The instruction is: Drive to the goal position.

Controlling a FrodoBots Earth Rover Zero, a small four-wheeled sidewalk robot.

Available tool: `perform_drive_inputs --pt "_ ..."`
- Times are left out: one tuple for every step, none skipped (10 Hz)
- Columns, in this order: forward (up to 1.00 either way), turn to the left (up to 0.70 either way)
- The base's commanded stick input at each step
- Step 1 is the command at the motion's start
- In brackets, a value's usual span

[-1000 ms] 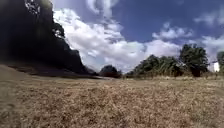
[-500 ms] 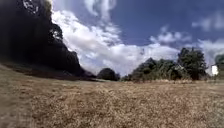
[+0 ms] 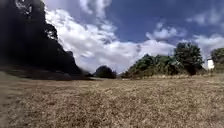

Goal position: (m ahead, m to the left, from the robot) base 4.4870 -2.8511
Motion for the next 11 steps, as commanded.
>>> perform_drive_inputs --pt "0.70 -0.35" --pt "0.70 -0.35" --pt "0.70 -0.35" --pt "0.70 0.00" --pt "0.70 0.00" --pt "0.70 0.00" --pt "0.70 0.00" --pt "0.70 0.00" --pt "0.70 -0.35" --pt "0.70 -0.35" --pt "0.70 -0.35"
